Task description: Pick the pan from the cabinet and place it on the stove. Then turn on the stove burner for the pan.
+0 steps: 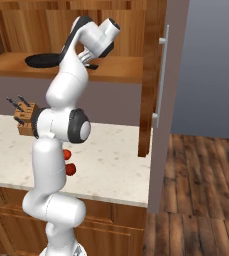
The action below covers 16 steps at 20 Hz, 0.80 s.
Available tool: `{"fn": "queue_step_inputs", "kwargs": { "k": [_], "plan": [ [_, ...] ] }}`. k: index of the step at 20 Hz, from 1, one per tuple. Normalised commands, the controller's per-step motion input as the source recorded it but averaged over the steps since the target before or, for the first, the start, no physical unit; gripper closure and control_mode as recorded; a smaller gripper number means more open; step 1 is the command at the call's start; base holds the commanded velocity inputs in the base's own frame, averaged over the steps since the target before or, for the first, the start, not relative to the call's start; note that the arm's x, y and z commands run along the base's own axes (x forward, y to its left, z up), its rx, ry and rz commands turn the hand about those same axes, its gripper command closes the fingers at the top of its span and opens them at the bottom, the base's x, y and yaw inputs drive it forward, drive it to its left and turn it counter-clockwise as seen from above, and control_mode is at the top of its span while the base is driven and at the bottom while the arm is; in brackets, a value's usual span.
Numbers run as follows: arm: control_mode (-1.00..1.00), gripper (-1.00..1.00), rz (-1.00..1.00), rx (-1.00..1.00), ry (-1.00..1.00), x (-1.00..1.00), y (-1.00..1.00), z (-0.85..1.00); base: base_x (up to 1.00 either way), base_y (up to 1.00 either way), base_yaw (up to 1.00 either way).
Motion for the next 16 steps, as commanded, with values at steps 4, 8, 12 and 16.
{"fn": "queue_step_inputs", "kwargs": {
  "k": [4,8,12,16],
  "plan": [
    [-1.00,1.00,0.00,0.00,-0.01,-0.17,0.02,-0.21,0.00,0.00,0.00],
    [-1.00,1.00,0.00,0.00,-0.03,-0.18,0.02,-0.20,0.00,0.00,0.00],
    [-1.00,1.00,0.00,0.00,-0.01,-0.28,0.00,-0.15,0.00,0.00,0.00],
    [-1.00,1.00,-0.02,0.01,-0.01,-0.45,0.00,-0.11,0.00,0.00,0.00]
  ]
}}
